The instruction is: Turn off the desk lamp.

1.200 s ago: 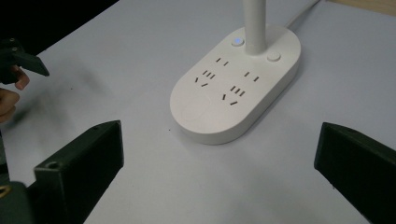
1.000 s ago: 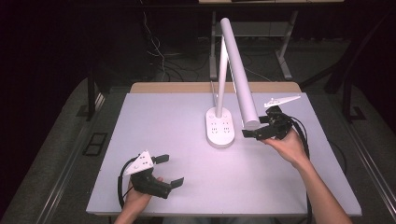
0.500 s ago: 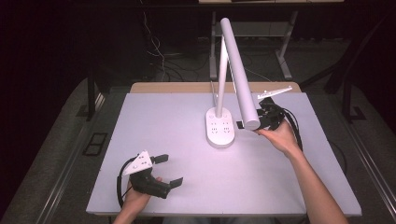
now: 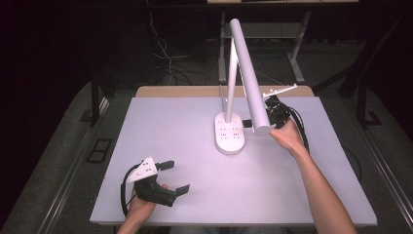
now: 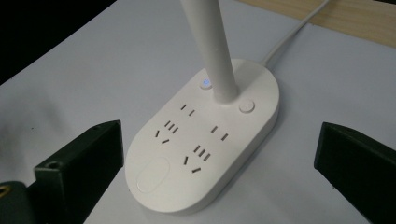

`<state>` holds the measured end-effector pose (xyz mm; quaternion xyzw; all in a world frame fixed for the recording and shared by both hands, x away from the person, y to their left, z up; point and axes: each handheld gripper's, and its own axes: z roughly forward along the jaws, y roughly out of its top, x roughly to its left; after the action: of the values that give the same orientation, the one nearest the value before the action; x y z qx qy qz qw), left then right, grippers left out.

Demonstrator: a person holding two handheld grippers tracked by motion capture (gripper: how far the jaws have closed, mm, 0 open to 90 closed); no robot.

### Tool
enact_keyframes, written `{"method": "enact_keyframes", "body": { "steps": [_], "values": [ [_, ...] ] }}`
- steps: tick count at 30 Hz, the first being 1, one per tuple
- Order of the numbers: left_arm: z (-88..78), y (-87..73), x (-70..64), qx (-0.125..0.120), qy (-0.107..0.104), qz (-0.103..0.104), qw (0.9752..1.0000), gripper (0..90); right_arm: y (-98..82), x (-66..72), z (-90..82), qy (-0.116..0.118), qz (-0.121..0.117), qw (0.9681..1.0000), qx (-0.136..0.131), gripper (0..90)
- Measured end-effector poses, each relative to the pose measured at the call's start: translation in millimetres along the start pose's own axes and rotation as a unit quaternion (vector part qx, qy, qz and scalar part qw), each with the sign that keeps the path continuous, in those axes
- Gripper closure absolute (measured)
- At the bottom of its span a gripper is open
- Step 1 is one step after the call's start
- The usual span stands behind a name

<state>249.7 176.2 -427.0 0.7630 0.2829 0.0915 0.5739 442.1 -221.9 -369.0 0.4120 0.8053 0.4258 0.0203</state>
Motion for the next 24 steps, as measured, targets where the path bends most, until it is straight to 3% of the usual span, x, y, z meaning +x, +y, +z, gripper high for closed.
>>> {"method": "enact_keyframes", "body": {
  "steps": [7,8,11,13,24],
  "values": [
    [-1.2,0.2,0.3,-0.001,-0.001,0.0,1.0,0.0,8.8,-5.6,13.1,-0.007,0.0,0.9999,0.007,1.6],
    [-1.5,0.2,0.4,-0.001,0.0,0.001,1.0,0.0,9.9,-6.7,14.8,-0.007,0.0,0.9999,0.01,6.3],
    [-2.0,0.2,0.3,-0.004,0.0,-0.002,1.0,0.0,13.3,-9.7,19.2,-0.012,-0.005,0.9999,0.007,8.1],
    [-2.4,0.2,0.6,-0.004,0.0,-0.002,1.0,0.0,16.1,-9.9,20.0,-0.015,-0.016,0.9997,0.007,16.3],
    [-2.1,0.3,1.5,-0.004,-0.004,-0.003,1.0,0.0,21.8,-14.9,34.6,-0.018,-0.012,0.9998,0.004,36.3]
  ]
}}
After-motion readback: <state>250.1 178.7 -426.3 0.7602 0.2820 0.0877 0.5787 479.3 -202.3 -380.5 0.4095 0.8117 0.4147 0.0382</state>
